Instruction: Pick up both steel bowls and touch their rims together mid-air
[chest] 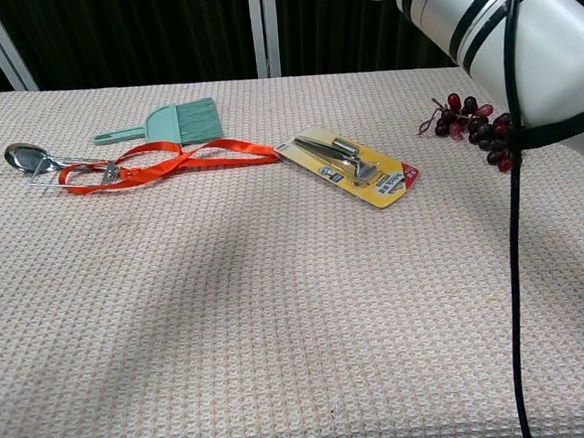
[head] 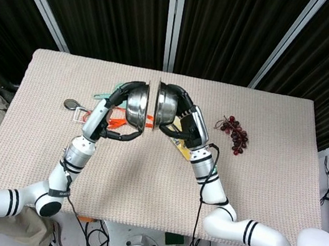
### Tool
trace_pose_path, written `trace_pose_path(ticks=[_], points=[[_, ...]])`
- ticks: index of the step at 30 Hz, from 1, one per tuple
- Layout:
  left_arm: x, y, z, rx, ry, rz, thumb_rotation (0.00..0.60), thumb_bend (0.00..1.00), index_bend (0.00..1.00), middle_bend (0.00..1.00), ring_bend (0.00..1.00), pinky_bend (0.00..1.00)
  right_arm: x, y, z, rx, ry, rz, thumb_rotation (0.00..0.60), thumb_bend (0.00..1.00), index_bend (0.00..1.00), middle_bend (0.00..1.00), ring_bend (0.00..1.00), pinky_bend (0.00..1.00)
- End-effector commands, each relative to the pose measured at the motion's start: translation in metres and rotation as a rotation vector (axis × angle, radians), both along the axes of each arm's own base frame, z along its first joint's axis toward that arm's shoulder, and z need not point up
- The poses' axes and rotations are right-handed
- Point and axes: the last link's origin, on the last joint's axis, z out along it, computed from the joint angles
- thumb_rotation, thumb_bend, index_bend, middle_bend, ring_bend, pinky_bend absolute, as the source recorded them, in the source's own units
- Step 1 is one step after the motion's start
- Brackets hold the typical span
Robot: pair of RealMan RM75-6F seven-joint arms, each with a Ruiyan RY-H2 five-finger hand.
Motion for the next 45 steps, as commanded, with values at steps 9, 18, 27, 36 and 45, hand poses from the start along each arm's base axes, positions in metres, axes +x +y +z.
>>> trace_pose_path(ticks=[9, 18, 27, 36, 45], points=[[-0.013, 0.002, 0.014, 0.048, 0.014, 0.024, 0.600, 0.31, 0.56, 0.51, 0.37, 0.74, 0.008, 0.005, -0.007, -0.021, 0.012, 0.012, 0.600, 0.32, 0.75, 0.52, 0.43, 0.53], [-0.108, -0.021, 0.058, 0.155, 0.248, 0.227, 0.600, 0.31, 0.56, 0.51, 0.37, 0.74, -0.073, 0.025, 0.063, -0.232, 0.166, -0.080, 0.600, 0.32, 0.75, 0.52, 0.43, 0.53], [-0.199, -0.072, 0.048, -0.028, 0.816, 0.348, 0.600, 0.31, 0.57, 0.51, 0.37, 0.74, -0.176, 0.079, 0.084, -0.311, 0.739, -0.164, 0.600, 0.33, 0.74, 0.52, 0.43, 0.53], [-0.214, -0.090, 0.006, -0.192, 1.129, 0.268, 0.600, 0.31, 0.57, 0.51, 0.37, 0.74, -0.225, 0.121, 0.060, -0.207, 1.147, -0.123, 0.600, 0.33, 0.73, 0.52, 0.42, 0.52], [-0.217, -0.087, -0.028, -0.296, 1.210, 0.230, 0.560, 0.19, 0.11, 0.12, 0.15, 0.47, -0.236, 0.120, 0.039, -0.152, 1.302, -0.097, 0.600, 0.28, 0.44, 0.32, 0.21, 0.38]])
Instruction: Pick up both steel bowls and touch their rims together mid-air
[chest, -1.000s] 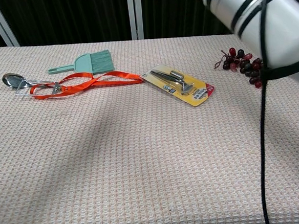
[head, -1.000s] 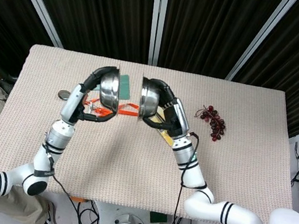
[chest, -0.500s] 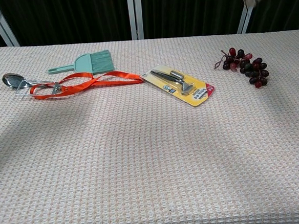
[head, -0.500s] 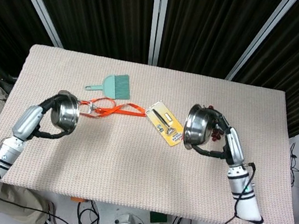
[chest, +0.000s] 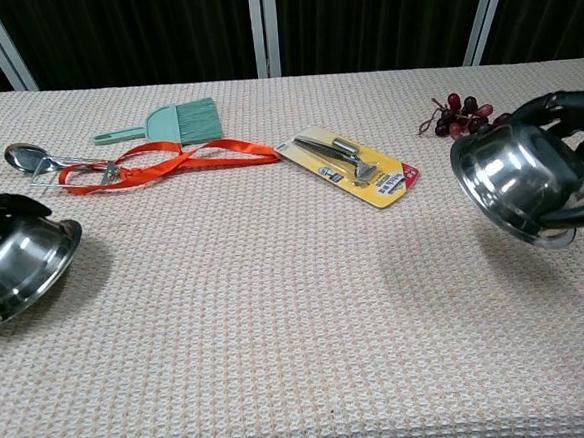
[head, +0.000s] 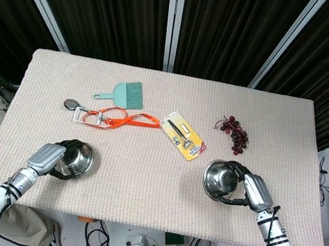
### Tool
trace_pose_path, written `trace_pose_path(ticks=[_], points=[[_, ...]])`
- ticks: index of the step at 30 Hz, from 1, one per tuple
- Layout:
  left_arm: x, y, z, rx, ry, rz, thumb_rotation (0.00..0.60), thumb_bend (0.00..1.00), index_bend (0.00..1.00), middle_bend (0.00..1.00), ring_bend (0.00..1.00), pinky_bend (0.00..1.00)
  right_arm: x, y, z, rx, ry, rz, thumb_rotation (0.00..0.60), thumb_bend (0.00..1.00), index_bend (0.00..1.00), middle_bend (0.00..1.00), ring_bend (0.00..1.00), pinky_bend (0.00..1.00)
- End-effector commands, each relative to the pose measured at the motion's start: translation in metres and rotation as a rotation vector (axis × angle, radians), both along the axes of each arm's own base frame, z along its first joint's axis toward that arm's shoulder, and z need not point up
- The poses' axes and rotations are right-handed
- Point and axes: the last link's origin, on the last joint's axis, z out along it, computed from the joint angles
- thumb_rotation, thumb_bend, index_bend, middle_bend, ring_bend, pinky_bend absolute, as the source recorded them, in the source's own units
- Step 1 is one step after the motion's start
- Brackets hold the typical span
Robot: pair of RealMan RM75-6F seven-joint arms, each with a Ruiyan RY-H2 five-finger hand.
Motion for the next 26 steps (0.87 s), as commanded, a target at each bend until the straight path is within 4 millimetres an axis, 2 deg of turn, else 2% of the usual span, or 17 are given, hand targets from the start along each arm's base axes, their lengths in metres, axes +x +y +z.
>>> trace_pose_path(ticks=[1, 2, 3, 5, 8, 13, 15, 16, 19, 21, 23, 26], points=[[-0.004, 0.002, -0.010, -0.041, 0.044, -0.003, 0.510, 0.17, 0.07, 0.08, 0.11, 0.43, -0.004, 0.001, -0.007, 0.047, 0.034, -0.012, 0.600, 0.24, 0.31, 0.24, 0.12, 0.32], [-0.004, 0.002, -0.011, -0.031, 0.054, -0.009, 0.385, 0.16, 0.03, 0.03, 0.06, 0.35, -0.005, 0.002, -0.008, 0.069, 0.047, -0.015, 0.600, 0.18, 0.16, 0.13, 0.05, 0.23], [-0.004, 0.002, -0.012, -0.018, 0.057, -0.012, 0.280, 0.15, 0.01, 0.01, 0.03, 0.30, -0.006, 0.002, -0.008, 0.077, 0.055, -0.018, 0.600, 0.15, 0.09, 0.08, 0.02, 0.18], [-0.004, 0.001, -0.012, 0.011, 0.051, -0.014, 0.127, 0.14, 0.00, 0.00, 0.00, 0.23, -0.006, 0.002, -0.007, 0.060, 0.058, -0.019, 0.600, 0.07, 0.00, 0.00, 0.00, 0.09], [-0.002, 0.000, -0.010, 0.044, 0.038, -0.015, 0.013, 0.12, 0.00, 0.00, 0.00, 0.18, -0.007, 0.004, -0.006, 0.036, 0.054, -0.023, 0.600, 0.00, 0.00, 0.00, 0.00, 0.03], [0.001, -0.004, -0.001, 0.072, 0.028, -0.025, 0.001, 0.12, 0.00, 0.00, 0.00, 0.17, -0.008, 0.009, 0.002, 0.007, 0.049, -0.025, 0.600, 0.00, 0.00, 0.00, 0.00, 0.00], [0.004, -0.006, 0.008, 0.111, 0.021, -0.035, 0.002, 0.12, 0.00, 0.00, 0.00, 0.17, -0.008, 0.011, 0.010, -0.028, 0.035, -0.026, 0.600, 0.00, 0.00, 0.00, 0.00, 0.00], [0.005, -0.007, 0.015, 0.146, 0.016, -0.041, 0.002, 0.12, 0.00, 0.00, 0.00, 0.17, -0.008, 0.013, 0.016, -0.055, 0.028, -0.024, 0.600, 0.00, 0.00, 0.00, 0.00, 0.00], [0.008, -0.011, 0.053, 0.388, -0.004, -0.069, 0.000, 0.10, 0.00, 0.00, 0.00, 0.17, -0.011, 0.022, 0.041, -0.203, 0.037, -0.018, 0.600, 0.00, 0.00, 0.00, 0.00, 0.00], [0.000, -0.022, 0.082, 0.619, 0.014, -0.065, 0.000, 0.10, 0.00, 0.00, 0.00, 0.17, -0.019, 0.032, 0.059, -0.367, 0.140, -0.024, 0.600, 0.00, 0.00, 0.00, 0.00, 0.00], [-0.014, -0.041, 0.099, 0.780, 0.053, -0.031, 0.000, 0.11, 0.00, 0.00, 0.00, 0.16, -0.028, 0.045, 0.069, -0.507, 0.256, -0.063, 0.600, 0.00, 0.00, 0.00, 0.00, 0.00], [-0.034, -0.068, 0.101, 0.831, 0.075, 0.044, 0.000, 0.11, 0.00, 0.00, 0.00, 0.16, -0.040, 0.062, 0.068, -0.567, 0.299, -0.132, 0.600, 0.00, 0.00, 0.00, 0.00, 0.00]])
